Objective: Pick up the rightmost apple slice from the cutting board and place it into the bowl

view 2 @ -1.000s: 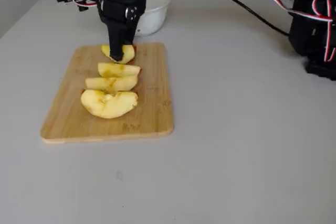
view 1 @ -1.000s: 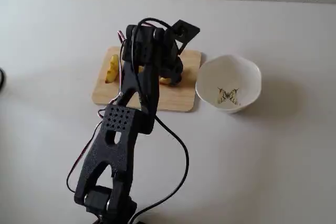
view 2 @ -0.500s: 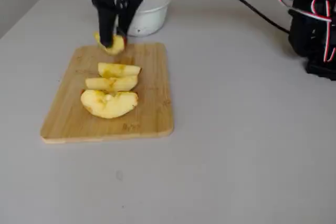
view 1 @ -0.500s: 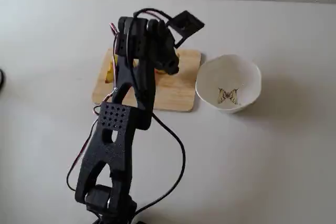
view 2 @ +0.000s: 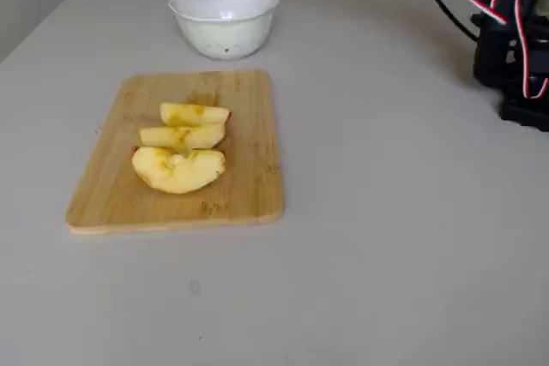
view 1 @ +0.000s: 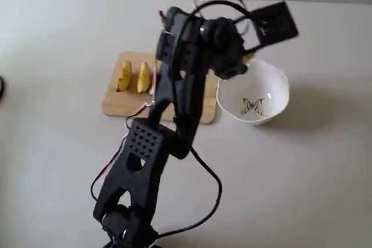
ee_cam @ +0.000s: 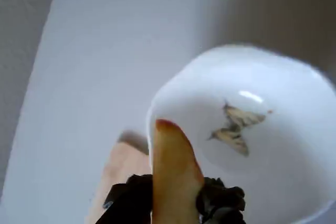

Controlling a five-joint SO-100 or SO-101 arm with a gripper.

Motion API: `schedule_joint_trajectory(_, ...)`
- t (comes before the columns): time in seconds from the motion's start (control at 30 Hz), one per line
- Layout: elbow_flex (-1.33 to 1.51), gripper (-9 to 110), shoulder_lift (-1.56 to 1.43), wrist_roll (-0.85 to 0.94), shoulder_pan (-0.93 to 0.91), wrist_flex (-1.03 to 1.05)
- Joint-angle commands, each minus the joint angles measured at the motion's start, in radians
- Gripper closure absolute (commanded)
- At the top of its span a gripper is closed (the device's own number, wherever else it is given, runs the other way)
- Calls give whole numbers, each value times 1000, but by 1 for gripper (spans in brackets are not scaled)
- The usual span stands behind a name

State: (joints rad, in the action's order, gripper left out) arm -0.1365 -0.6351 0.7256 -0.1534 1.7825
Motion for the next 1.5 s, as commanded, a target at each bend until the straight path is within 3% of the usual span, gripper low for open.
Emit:
schedule_joint_trajectory(0.0, -48, 95, -46, -2, -75, 40)
schedule_joint_trajectory(0.17, -43, 62, -26, -12, -91, 43)
schedule_joint_trajectory(0.37, -5, 55, -179, -51, -32, 46)
schedule_joint_trajectory(0.57, 259, 55, -594, -115, 117, 44)
schedule_joint_trajectory(0.73, 588, 63, -1040, -189, 319, 41)
schedule_joint_trajectory(0.97, 1256, 100, -1592, -534, 532, -69)
schedule_joint_trajectory(1.2, 2448, 96, -2396, -551, 472, -555)
schedule_joint_trajectory(1.33, 2770, 102, -2488, -462, 385, -609)
schedule_joint_trajectory(1.47, 2997, 102, -2651, -488, 373, -557)
